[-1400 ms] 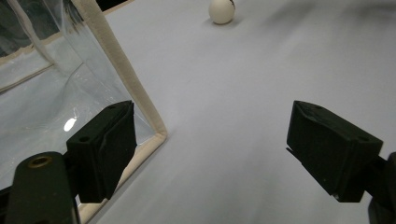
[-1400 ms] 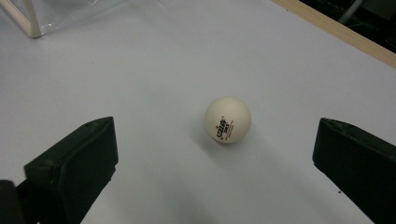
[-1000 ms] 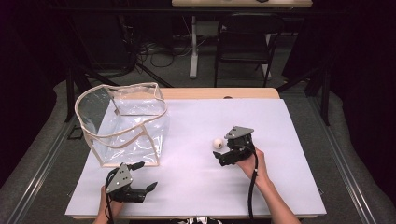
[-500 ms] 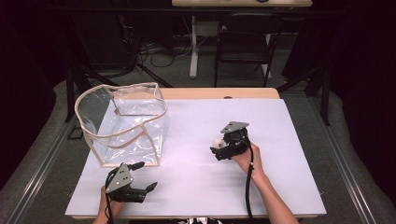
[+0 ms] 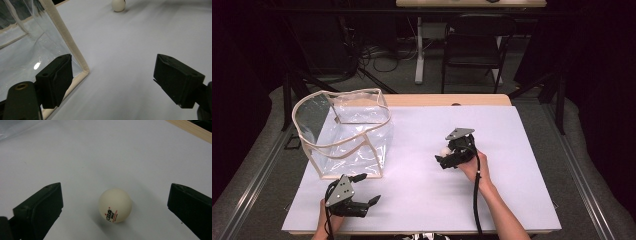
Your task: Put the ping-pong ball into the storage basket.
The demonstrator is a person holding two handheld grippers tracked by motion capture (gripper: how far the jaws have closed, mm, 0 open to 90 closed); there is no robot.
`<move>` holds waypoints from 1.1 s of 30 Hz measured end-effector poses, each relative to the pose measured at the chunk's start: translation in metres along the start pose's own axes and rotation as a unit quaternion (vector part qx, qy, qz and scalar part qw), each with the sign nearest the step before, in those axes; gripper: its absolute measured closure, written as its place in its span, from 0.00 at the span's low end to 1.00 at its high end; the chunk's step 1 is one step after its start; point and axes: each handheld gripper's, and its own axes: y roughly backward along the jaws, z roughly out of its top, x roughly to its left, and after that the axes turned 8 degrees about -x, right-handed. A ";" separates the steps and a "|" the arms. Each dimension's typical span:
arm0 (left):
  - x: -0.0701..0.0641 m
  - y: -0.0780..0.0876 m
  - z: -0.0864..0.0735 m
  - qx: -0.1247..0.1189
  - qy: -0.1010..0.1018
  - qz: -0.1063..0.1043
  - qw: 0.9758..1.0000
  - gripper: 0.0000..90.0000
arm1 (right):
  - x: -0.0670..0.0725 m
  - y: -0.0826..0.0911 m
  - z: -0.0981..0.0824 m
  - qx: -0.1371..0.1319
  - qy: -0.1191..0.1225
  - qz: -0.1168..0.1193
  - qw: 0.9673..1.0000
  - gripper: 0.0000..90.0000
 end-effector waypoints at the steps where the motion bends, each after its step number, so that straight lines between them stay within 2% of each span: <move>1: 0.000 0.000 0.000 -0.001 0.002 0.000 1.000 0.18 | -0.001 -0.003 -0.001 0.003 -0.001 -0.001 1.000 0.00; 15: 0.000 0.000 0.000 -0.001 0.000 -0.001 1.000 0.18 | -0.005 -0.014 -0.007 0.010 -0.022 0.014 1.000 0.00; 23: 0.000 0.000 0.000 0.000 0.001 -0.001 1.000 0.18 | -0.007 -0.020 -0.011 0.027 -0.030 0.025 0.999 0.01; 28: 0.000 0.000 0.000 -0.001 0.001 -0.002 1.000 0.18 | -0.007 -0.022 -0.013 0.034 -0.033 0.025 0.999 0.09; 29: 0.000 0.000 0.000 -0.001 0.001 -0.002 1.000 0.18 | -0.007 -0.023 -0.013 0.039 -0.032 0.022 0.998 0.17; 33: 0.000 0.000 0.000 -0.001 0.001 -0.002 1.000 0.18 | -0.006 -0.025 -0.014 0.052 -0.029 0.014 0.998 0.23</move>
